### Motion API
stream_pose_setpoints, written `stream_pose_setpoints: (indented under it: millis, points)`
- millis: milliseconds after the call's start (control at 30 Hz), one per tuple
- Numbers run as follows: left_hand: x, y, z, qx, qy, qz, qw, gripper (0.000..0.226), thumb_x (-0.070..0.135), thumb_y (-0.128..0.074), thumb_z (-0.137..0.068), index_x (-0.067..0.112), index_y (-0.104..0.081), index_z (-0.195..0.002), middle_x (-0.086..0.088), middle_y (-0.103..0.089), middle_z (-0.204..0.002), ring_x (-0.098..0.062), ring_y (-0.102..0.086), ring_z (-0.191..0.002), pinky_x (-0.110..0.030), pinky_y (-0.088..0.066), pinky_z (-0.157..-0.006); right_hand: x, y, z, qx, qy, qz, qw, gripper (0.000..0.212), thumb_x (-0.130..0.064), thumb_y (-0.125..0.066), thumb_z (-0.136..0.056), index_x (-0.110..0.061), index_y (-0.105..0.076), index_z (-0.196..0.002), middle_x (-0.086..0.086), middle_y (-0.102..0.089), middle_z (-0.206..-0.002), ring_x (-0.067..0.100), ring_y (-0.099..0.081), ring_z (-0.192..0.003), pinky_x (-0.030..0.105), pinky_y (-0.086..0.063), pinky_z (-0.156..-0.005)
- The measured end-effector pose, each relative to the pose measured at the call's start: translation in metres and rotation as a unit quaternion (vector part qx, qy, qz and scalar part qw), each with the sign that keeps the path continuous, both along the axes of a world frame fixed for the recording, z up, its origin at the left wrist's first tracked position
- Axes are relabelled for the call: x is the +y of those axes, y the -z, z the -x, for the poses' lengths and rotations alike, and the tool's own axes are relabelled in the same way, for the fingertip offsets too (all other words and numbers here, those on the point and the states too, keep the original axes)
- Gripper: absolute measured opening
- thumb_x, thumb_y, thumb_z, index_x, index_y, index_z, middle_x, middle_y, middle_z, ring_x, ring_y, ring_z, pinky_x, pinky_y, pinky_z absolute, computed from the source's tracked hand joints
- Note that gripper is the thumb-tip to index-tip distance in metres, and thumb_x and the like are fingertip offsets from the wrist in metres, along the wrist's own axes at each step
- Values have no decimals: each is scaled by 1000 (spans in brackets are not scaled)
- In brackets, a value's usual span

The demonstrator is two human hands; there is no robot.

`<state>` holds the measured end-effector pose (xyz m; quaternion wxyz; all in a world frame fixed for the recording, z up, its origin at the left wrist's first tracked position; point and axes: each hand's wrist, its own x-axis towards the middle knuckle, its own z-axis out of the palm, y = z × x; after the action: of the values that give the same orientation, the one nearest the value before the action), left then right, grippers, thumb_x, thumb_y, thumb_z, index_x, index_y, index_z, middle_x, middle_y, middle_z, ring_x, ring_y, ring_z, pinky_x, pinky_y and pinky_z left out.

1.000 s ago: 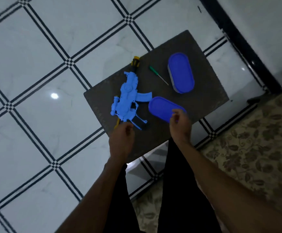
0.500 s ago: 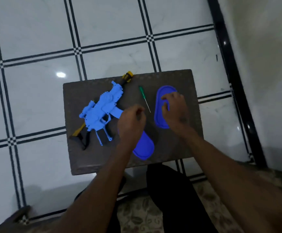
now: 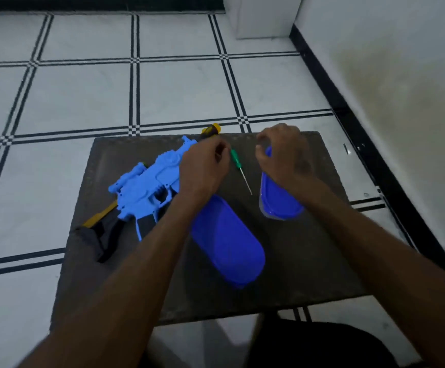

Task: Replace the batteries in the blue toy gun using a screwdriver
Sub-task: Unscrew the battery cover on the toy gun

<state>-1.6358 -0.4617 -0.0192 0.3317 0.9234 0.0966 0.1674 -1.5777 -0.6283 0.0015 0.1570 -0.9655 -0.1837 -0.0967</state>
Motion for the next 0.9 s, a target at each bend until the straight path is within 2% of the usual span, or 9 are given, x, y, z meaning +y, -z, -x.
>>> stream_pose_setpoints:
  millis: [133,200,267,367,467,567,633,733,900]
  points:
    - [-3,-5,46,-62,-23,-12,998,17,27,-54,-91,19,-69,-94,-2,-71,-87,-21,-63,-83,-34,-45,-69,-16,12,38,-22,20,10,1000,53,-43,-41,-81,-11,-67,-115,15,-67,-110,36,-59,-105,44,-45,-96]
    - [-7,-8,96,-76,-37,8,996,15,24,-56,-89,20,-70,-93,-1,-71,-85,-22,-64,-85,-36,-47,-71,-26,11,77,-7,32,-14,999,52,-41,-45,-86,-10,-63,-124,17,-63,-120,38,-55,-113,44,-43,-100]
    - [-8,-10,141,-51,-30,14,998,14,21,-58,-86,22,-70,-92,1,-69,-82,-20,-64,-83,-35,-49,-70,-31,10,114,28,57,-28,998,47,-33,-54,-92,-10,-58,-132,19,-56,-131,39,-50,-121,45,-41,-102]
    - [-6,-6,187,-20,-6,11,1000,15,18,-58,-87,22,-70,-96,7,-65,-81,-17,-64,-82,-29,-42,-64,-37,12,149,74,74,-13,994,51,-34,-54,-93,-14,-50,-140,19,-49,-139,38,-45,-126,45,-40,-105]
    - [-9,-9,208,-7,-4,19,1000,18,18,-58,-89,21,-69,-102,5,-69,-92,-13,-63,-85,-25,-39,-67,-37,8,163,99,97,-42,989,52,-35,-51,-94,-17,-46,-143,18,-43,-145,39,-43,-129,45,-40,-106]
    - [-13,-2,217,24,-6,34,999,24,22,-56,-89,22,-67,-110,0,-67,-99,-17,-63,-93,-27,-39,-68,-36,9,165,119,112,-51,985,57,-40,-49,-95,-19,-39,-147,20,-38,-148,40,-41,-132,48,-39,-108]
    - [-14,3,214,45,-14,36,998,31,29,-56,-90,23,-63,-120,-3,-63,-112,-19,-61,-102,-29,-39,-70,-34,9,158,130,132,-56,981,61,-45,-48,-95,-20,-34,-150,22,-35,-150,41,-38,-135,49,-37,-110]
    - [-17,12,201,68,-30,52,996,51,42,-57,-91,20,-51,-136,-6,-46,-137,-23,-56,-114,-34,-45,-84,-29,13,141,125,150,-46,980,69,-55,-49,-93,-24,-28,-151,22,-31,-152,42,-35,-136,50,-35,-111]
    - [-21,28,169,78,-45,73,993,60,50,-56,-89,21,-46,-140,-9,-30,-149,-29,-44,-129,-41,-45,-101,-18,24,102,160,165,-10,973,86,-72,-52,-84,-33,-19,-154,22,-8,-161,42,-23,-144,52,-29,-112]
